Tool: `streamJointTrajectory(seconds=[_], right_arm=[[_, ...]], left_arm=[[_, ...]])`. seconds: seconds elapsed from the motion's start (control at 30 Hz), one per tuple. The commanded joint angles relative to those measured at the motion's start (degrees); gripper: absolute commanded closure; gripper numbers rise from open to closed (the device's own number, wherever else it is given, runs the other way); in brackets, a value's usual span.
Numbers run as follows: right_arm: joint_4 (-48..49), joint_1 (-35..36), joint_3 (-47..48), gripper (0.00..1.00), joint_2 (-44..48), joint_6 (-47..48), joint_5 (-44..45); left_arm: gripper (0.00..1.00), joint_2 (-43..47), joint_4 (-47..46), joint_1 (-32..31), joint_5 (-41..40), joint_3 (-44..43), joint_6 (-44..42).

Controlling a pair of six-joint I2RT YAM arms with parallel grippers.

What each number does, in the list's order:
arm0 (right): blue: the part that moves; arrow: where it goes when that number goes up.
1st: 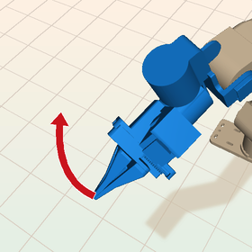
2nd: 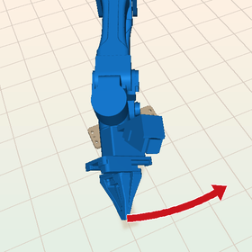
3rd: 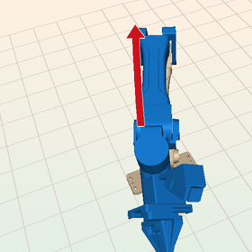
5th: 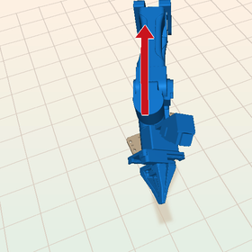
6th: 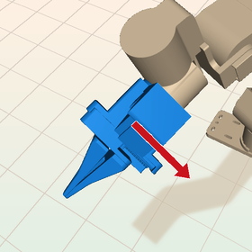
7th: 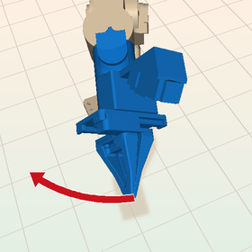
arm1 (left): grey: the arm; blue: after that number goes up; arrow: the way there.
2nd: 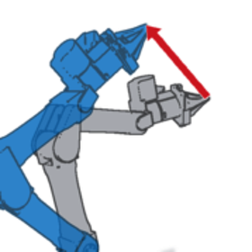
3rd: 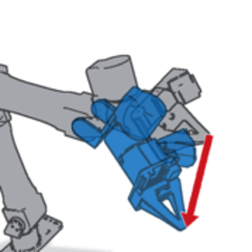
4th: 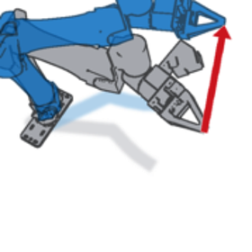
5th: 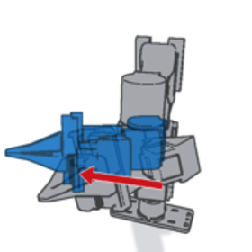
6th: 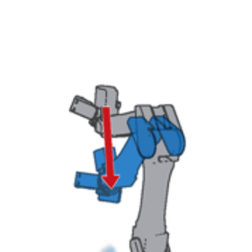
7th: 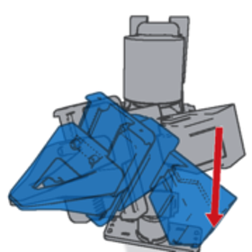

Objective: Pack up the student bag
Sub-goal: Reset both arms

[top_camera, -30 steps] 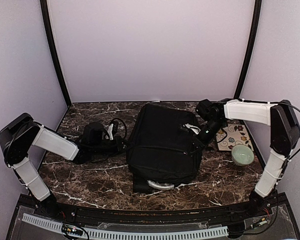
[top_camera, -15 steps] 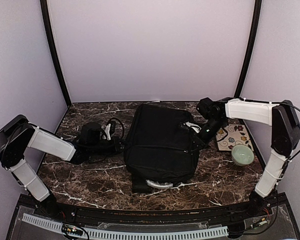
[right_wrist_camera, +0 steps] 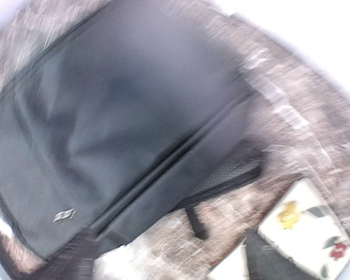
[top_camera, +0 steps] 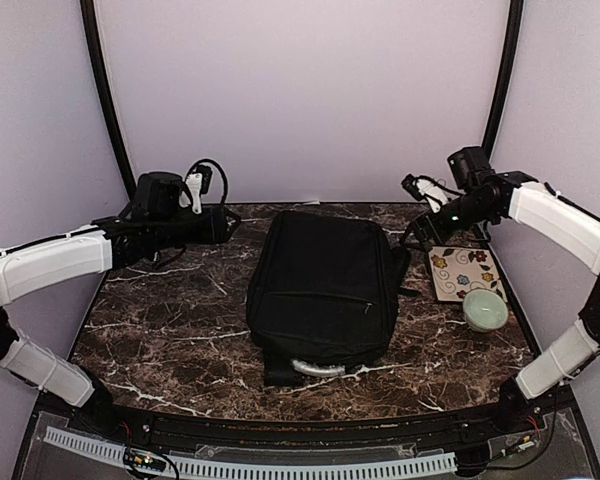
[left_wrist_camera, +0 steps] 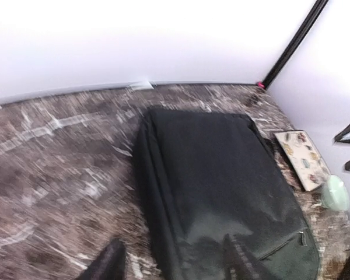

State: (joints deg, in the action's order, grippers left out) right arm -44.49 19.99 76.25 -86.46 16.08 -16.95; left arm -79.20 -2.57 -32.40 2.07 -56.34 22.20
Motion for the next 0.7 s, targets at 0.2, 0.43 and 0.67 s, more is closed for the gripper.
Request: streamJointTrajectory(seconds=[0.2,0.43,0.67], right_arm=[[15.8,-12.3,3.4,0.00,4.1,-6.8,-3.1],[41.0,-14.4,-12.7,0.00,15.6,-21.5,16.0],[42.5,-14.6,-18.3,0.00,17.7,-21.7,13.1]], left_arm=[[0.13,9.9,8.1,0.3,-22.6,-3.8,-22.6],[0.01,14.5,-6.2,0.3,-36.6,6.1,-23.7],[0.01,16.8,-9.3,0.6,-38.2,12.6,-20.5]])
